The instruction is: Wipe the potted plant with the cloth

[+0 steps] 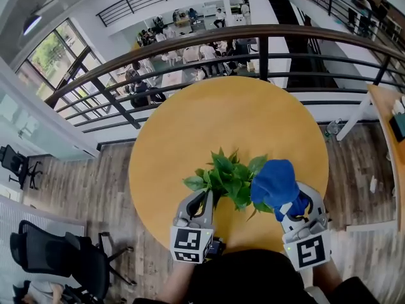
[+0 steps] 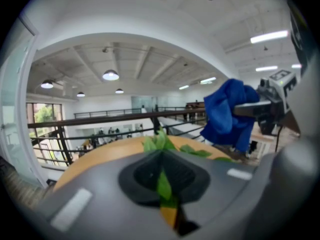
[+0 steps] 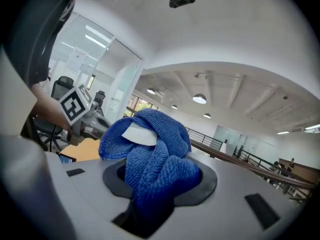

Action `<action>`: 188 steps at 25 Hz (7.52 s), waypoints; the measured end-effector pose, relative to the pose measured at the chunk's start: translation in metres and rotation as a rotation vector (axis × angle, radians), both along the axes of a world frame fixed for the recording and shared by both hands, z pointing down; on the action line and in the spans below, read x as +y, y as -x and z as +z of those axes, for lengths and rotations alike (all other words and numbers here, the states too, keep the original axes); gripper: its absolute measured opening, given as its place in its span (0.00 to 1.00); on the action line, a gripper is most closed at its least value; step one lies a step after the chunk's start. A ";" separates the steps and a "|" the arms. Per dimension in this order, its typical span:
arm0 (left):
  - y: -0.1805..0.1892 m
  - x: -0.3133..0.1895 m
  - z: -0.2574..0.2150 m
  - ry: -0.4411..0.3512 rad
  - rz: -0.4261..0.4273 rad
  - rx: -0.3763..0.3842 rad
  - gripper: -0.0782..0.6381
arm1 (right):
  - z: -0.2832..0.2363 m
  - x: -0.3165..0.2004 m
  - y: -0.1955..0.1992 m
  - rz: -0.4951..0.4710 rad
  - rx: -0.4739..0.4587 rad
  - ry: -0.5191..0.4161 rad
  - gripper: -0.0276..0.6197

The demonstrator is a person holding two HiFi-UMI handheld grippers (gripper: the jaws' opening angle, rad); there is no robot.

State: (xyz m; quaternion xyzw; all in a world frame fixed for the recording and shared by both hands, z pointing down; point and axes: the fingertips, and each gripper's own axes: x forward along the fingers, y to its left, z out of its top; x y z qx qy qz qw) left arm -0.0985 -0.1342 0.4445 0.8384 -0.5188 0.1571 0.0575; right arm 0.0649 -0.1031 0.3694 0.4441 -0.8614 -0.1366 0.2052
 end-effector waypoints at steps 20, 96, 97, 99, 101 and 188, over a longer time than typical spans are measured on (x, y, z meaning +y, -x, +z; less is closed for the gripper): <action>0.006 -0.001 0.002 0.000 -0.016 0.006 0.11 | 0.116 -0.026 -0.092 0.247 0.454 0.187 0.29; 0.003 0.005 0.002 0.005 -0.004 0.014 0.11 | 0.051 -0.030 0.061 -0.189 0.025 0.149 0.29; 0.004 0.005 0.002 0.007 -0.006 0.015 0.11 | 0.057 -0.024 0.071 -0.224 0.042 0.168 0.29; 0.006 0.004 0.002 0.008 -0.009 0.017 0.11 | 0.075 -0.014 0.081 -0.266 0.076 0.219 0.29; 0.009 0.004 0.002 0.007 -0.009 0.021 0.11 | 0.094 -0.004 0.081 -0.291 0.101 0.271 0.29; 0.011 0.006 0.006 0.019 -0.005 0.026 0.11 | 0.103 -0.018 -0.070 0.180 -0.098 0.330 0.29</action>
